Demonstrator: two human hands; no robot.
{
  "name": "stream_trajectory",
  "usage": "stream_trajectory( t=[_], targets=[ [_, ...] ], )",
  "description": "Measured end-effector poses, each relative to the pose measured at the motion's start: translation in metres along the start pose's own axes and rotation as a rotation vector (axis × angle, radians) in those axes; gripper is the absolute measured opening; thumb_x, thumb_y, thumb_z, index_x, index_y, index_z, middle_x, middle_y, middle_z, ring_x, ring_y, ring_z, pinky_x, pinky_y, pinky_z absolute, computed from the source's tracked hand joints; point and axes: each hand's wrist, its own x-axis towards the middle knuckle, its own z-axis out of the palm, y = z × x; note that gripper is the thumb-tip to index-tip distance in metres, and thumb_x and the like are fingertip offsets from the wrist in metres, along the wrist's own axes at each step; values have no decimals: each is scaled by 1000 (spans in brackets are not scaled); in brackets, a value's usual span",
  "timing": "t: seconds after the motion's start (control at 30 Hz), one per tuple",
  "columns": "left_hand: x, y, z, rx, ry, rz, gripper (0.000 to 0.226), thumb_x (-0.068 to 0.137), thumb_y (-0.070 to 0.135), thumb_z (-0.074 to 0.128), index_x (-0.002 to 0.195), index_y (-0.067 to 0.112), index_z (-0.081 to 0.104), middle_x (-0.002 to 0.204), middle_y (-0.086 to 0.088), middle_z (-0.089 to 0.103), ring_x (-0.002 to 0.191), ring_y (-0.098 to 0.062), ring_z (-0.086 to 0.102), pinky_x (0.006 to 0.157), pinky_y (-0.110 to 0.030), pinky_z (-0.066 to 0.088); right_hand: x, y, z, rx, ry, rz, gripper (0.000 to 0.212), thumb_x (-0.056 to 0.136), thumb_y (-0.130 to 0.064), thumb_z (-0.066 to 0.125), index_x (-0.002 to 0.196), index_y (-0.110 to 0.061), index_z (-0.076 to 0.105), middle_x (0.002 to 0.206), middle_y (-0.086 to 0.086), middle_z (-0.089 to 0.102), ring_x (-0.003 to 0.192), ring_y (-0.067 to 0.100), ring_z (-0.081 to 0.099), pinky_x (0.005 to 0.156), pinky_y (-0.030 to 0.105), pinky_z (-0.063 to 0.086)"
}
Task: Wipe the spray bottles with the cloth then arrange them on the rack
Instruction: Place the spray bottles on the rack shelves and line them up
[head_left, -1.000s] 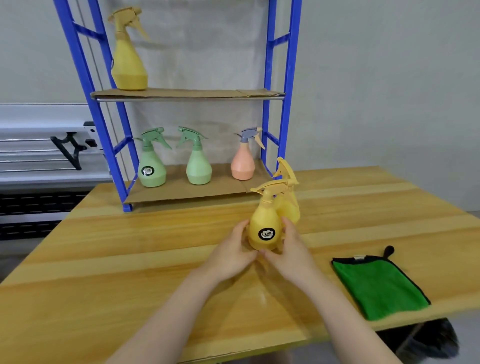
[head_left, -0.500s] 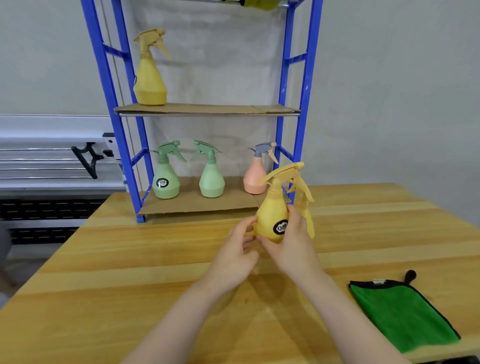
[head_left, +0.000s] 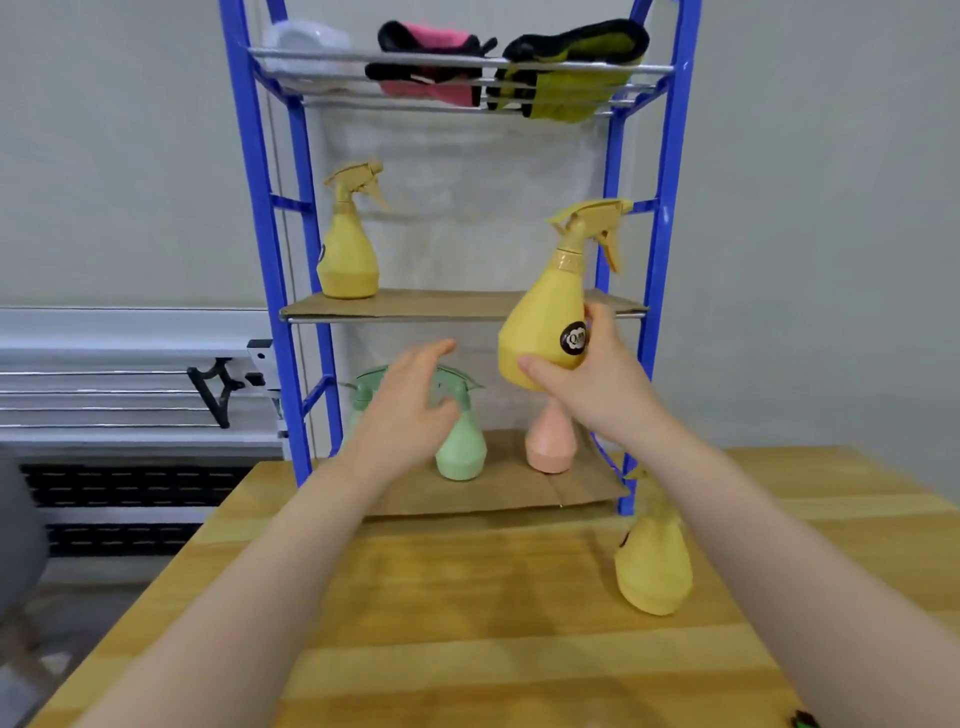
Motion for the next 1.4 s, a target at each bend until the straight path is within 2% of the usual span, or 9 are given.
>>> stream_trajectory(
  t=[0.13, 0.23, 0.33, 0.5, 0.63, 0.77, 1.07, 1.27, 1.4],
  targets=[
    [43, -23, -12, 202, 102, -15, 61, 86, 12, 57, 145, 14, 39, 149, -7, 38, 139, -23, 31, 114, -35, 25, 43, -22, 13, 0, -21, -54, 82, 77, -43, 77, 141, -20, 31, 121, -7, 53, 102, 13, 54, 82, 29, 46],
    [62, -38, -14, 504, 71, -10, 64, 83, 20, 56, 144, 15, 38, 149, -7, 38, 140, -26, 29, 119, -43, 15, 71, -31, 23, -92, -35, -95, 82, 77, -45, 76, 141, -19, 31, 124, -1, 53, 98, 14, 51, 78, 27, 39],
    [68, -42, -15, 609, 63, -10, 58, 85, 22, 54, 142, 20, 39, 139, -1, 44, 135, -23, 34, 119, -42, 6, 91, -34, 32, -131, -48, -110, 81, 77, -43, 76, 140, -18, 32, 124, 1, 54, 97, 15, 52, 76, 26, 38],
    [74, -47, -17, 621, 109, 86, 43, 83, 16, 53, 127, 14, 52, 117, -7, 54, 110, -29, 48, 103, -36, 31, 127, -34, 50, -209, -109, -51, 83, 79, -44, 74, 142, -15, 28, 128, 4, 54, 106, 22, 54, 81, 32, 43],
    [76, -51, -16, 603, 145, 80, 35, 84, 17, 52, 119, 15, 55, 110, -6, 54, 102, -28, 49, 87, -33, 35, 154, -32, 62, -316, -177, 16, 85, 80, -48, 72, 141, -9, 27, 133, 9, 52, 117, 28, 54, 92, 40, 48],
    [79, -58, -12, 601, 198, 90, 33, 80, 15, 55, 113, 15, 60, 103, -5, 57, 93, -28, 52, 80, -32, 37, 175, -31, 73, -296, -213, 56, 83, 80, -46, 73, 140, -10, 29, 130, 7, 50, 109, 24, 51, 91, 37, 46],
    [79, -65, -9, 591, 244, 101, 37, 82, 17, 57, 119, 19, 58, 100, -2, 56, 89, -24, 51, 81, -31, 41, 207, -19, 100, -245, -173, 117, 83, 81, -45, 71, 143, -13, 27, 136, 8, 48, 105, 24, 48, 83, 33, 40],
    [79, -68, -8, 590, 249, 106, 40, 83, 18, 56, 123, 19, 57, 107, -3, 58, 93, -24, 52, 84, -33, 42, 212, -12, 105, -217, -168, 120, 88, 78, -46, 72, 145, -14, 24, 135, 6, 49, 103, 23, 48, 87, 34, 43],
    [78, -67, -8, 568, 240, 107, 43, 84, 18, 56, 127, 19, 55, 115, -4, 57, 101, -25, 52, 91, -33, 41, 211, -14, 103, -210, -196, 131, 94, 79, -47, 73, 149, -15, 19, 141, 6, 46, 119, 26, 50, 96, 37, 44]
  ],
)
